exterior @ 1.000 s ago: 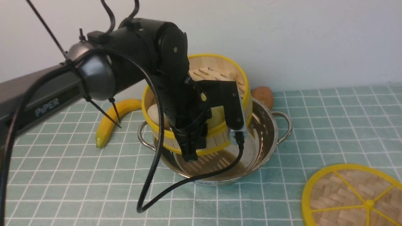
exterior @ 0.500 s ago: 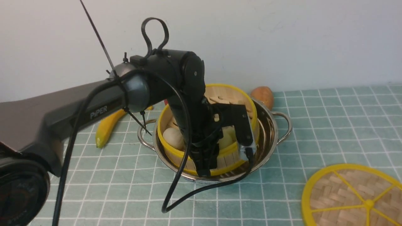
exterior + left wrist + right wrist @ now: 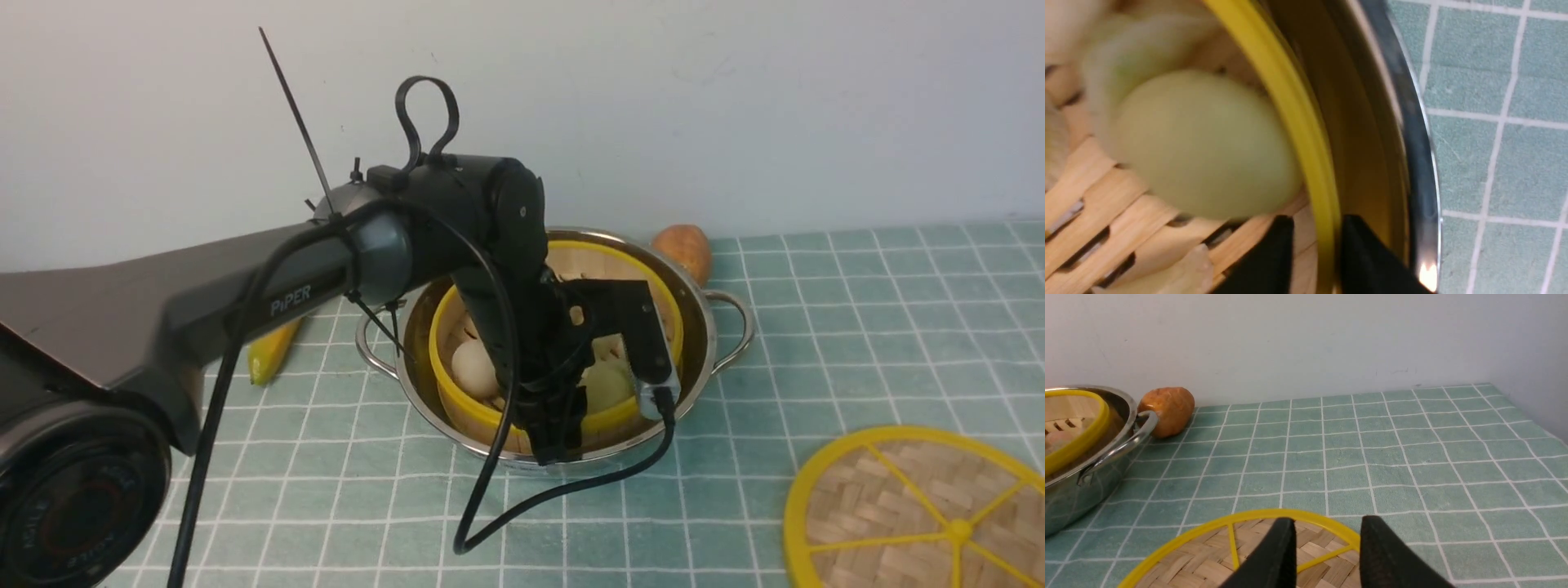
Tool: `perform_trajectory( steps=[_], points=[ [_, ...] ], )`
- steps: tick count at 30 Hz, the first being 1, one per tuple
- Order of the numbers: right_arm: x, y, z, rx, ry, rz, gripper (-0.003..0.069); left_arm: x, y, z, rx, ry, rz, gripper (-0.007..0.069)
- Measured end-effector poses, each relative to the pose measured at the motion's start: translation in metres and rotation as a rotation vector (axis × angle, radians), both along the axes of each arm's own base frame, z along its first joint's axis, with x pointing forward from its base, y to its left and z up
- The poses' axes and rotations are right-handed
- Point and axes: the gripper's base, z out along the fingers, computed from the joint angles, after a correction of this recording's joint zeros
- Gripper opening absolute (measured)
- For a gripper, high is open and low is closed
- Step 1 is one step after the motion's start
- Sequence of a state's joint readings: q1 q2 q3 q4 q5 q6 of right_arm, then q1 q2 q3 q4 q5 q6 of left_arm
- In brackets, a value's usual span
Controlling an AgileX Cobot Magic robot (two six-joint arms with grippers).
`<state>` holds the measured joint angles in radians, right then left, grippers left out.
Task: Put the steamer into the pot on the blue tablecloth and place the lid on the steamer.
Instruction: 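Place the bamboo steamer basket with dumplings into the steel pot with the left gripper, then move the gripper down to the bamboo steamer lid and grasp its center knob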
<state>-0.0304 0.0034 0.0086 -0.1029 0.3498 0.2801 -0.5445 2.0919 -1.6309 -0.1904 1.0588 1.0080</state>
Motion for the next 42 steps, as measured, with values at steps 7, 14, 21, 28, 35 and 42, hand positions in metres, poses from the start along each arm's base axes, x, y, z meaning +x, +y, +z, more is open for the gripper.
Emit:
perform_trajectory(
  steps=[7,14,21,28,35,42],
  points=[
    [0.000,0.000,0.000,0.000,0.000,0.000,0.0242,0.003,0.003,0.020,0.054,0.009,0.050,0.0465],
    [0.000,0.000,0.000,0.000,0.000,0.000,0.0242,0.006,0.018,0.146,-0.123,-0.254,0.221,0.0467],
    [0.000,0.000,0.000,0.000,0.000,0.000,0.0242,-0.035,0.086,0.260,-0.335,-0.453,0.499,0.0338],
    [0.000,0.000,0.000,0.000,0.000,0.000,0.0242,-0.072,0.130,0.308,-0.423,-0.565,0.627,0.0218],
    [0.000,0.000,0.000,0.001,0.000,0.000,0.0242,-0.096,0.145,0.327,-0.435,-0.651,0.645,0.0148],
    [0.000,0.000,0.000,0.001,0.000,0.000,0.0242,-0.136,0.172,0.310,-0.543,-0.705,0.742,0.0147]
  ],
)
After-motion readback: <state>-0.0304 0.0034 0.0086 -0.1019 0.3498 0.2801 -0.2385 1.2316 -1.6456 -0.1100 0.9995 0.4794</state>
